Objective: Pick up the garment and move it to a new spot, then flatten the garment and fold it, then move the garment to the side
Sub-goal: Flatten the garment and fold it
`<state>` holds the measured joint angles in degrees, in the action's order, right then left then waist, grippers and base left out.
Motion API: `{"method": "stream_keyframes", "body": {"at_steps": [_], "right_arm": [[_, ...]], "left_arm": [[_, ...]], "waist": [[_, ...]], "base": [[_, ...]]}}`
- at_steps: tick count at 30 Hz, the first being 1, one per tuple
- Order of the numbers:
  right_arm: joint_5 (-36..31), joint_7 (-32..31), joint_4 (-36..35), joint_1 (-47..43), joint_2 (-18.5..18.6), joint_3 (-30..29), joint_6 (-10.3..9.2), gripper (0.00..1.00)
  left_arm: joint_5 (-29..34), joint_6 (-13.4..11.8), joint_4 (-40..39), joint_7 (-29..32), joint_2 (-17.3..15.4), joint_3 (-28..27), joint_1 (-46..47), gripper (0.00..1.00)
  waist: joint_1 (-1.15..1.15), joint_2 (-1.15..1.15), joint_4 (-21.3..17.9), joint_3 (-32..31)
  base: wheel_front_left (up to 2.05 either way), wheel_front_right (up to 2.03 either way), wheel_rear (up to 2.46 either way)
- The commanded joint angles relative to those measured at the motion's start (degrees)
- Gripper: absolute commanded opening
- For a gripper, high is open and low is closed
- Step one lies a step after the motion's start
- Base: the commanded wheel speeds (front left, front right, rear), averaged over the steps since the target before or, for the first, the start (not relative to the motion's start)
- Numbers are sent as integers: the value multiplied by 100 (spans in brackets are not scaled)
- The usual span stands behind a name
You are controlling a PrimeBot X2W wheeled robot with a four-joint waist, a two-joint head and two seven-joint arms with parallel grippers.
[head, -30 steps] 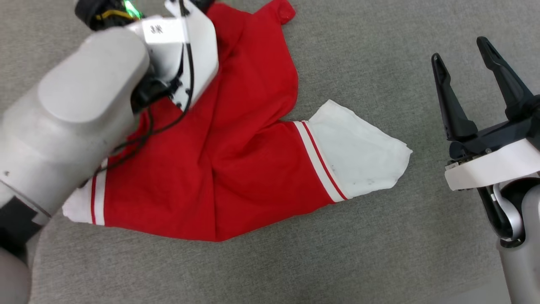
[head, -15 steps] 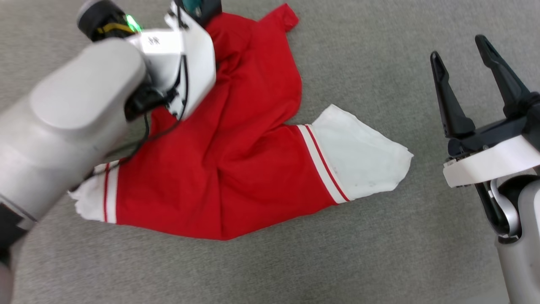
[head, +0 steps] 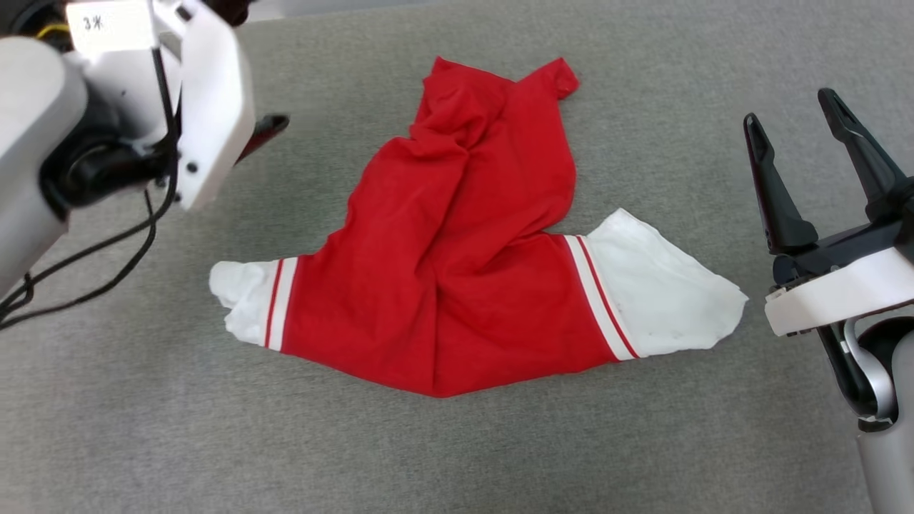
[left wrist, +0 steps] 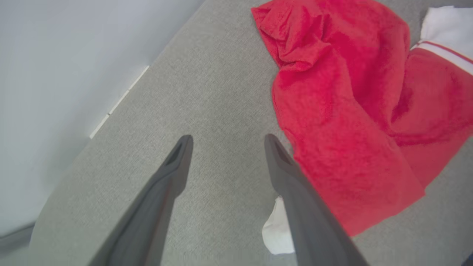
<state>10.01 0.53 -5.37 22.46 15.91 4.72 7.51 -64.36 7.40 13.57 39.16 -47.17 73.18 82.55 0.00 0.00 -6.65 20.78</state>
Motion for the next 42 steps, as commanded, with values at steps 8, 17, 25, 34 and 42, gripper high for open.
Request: {"method": "stream_keyframes", "body": {"at_steps": [8, 17, 25, 34, 42], "right_arm": [[30, -49, -105, -34, 37, 31, -3, 100], [2, -5, -80, 247, -63, 165, -4, 100], [-27, 48, 30, 157, -50, 70, -4, 100], [17, 48, -52, 181, -49, 129, -4, 100], [19, 149, -28, 293, -162, 169, -4, 100]], "left_arm": [[-162, -43, -843, 531, -313, 15, -797, 100], [705, -28, -155, 1109, 433, 23, -1464, 100], [647, 0, -101, 1030, 528, 83, -1807, 0], [587, 2, -364, -64, 429, -261, -827, 0], [961, 3, 582, -690, 884, -101, -615, 0]], "waist": [[0, 0, 60, -9], [0, 0, -228, 494], [0, 0, -275, 425], [0, 0, -376, 390], [0, 0, -723, 703]], "base": [[0, 0, 0], [0, 0, 0], [0, 0, 0], [0, 0, 0], [0, 0, 0]]}}
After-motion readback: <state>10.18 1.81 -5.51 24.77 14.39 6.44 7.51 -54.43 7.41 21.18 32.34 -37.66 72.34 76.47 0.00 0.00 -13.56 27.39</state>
